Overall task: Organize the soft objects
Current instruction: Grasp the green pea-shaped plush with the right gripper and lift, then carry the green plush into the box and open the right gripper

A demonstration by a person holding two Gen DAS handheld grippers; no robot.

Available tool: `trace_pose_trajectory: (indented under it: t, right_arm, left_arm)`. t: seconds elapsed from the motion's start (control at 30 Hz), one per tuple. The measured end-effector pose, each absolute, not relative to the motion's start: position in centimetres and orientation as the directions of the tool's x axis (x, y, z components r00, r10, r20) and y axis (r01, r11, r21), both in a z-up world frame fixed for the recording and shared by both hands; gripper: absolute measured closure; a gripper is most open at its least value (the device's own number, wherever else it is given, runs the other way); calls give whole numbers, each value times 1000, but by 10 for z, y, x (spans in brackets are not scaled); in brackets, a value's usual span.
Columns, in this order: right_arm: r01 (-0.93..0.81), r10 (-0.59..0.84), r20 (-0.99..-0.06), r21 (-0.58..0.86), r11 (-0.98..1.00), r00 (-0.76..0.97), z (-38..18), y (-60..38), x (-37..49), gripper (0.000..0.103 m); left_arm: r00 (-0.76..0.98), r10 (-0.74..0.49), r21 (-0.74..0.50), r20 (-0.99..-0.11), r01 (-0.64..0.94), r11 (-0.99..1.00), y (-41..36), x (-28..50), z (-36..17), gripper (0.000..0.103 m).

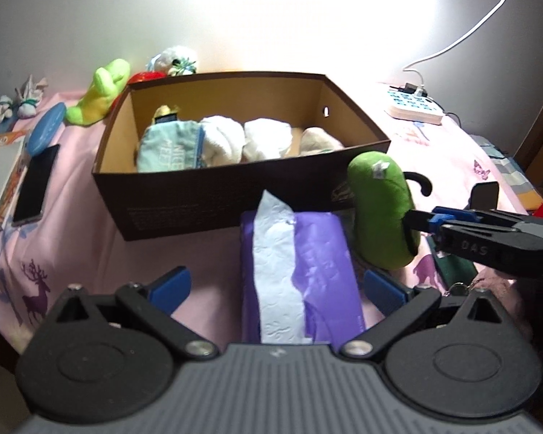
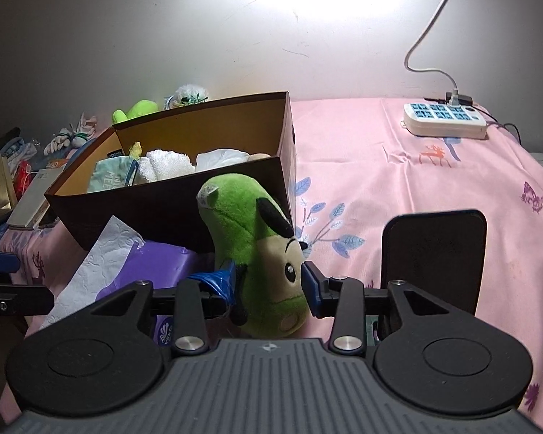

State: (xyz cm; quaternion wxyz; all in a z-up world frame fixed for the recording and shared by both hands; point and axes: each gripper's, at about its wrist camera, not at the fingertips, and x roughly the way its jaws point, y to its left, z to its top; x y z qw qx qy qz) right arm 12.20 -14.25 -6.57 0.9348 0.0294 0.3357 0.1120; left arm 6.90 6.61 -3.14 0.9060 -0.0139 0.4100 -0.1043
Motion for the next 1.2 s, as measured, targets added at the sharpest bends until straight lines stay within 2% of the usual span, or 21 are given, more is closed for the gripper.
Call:
trace_pose_trajectory:
  t: [0.1, 0.3, 0.43, 0.63, 0.83, 0.97, 1.1, 1.2]
  right_arm:
    - [-199, 260, -614, 168, 966, 745, -66, -141, 132, 79]
    - [-231, 265, -608, 136, 963, 748, -73, -138, 150, 74]
    - [-238, 307, -597, 194, 952, 741, -77, -146, 154, 73]
    - [-269, 345, -582, 215, 939, 736, -73, -154, 148, 88]
    - [-282, 392, -526, 280, 918, 755, -57, -162, 127, 90]
    - [-326, 472, -434, 370, 870, 767, -26, -170, 123, 90]
    - [-347, 523, -347, 456, 819, 778, 10, -172, 148, 89]
    - [-334, 544, -323, 521, 785, 774, 30, -167, 180, 89]
  left_arm:
    - [640, -228, -138, -734, 188, 973, 62, 72, -30, 1]
    - [631, -210, -129, -747, 172, 977, 62, 69, -34, 1]
    - [627, -194, -125, -754, 154, 980, 64, 66, -38, 1]
    - [618, -191, -132, -763, 141, 981, 64, 67, -41, 1]
    - [625, -196, -126, -756, 155, 980, 62, 71, -39, 2]
    - [629, -206, -134, -749, 161, 978, 65, 72, -38, 2]
    - [638, -209, -144, -741, 153, 978, 70, 71, -36, 2]
    - [645, -203, -150, -737, 137, 979, 78, 68, -35, 2]
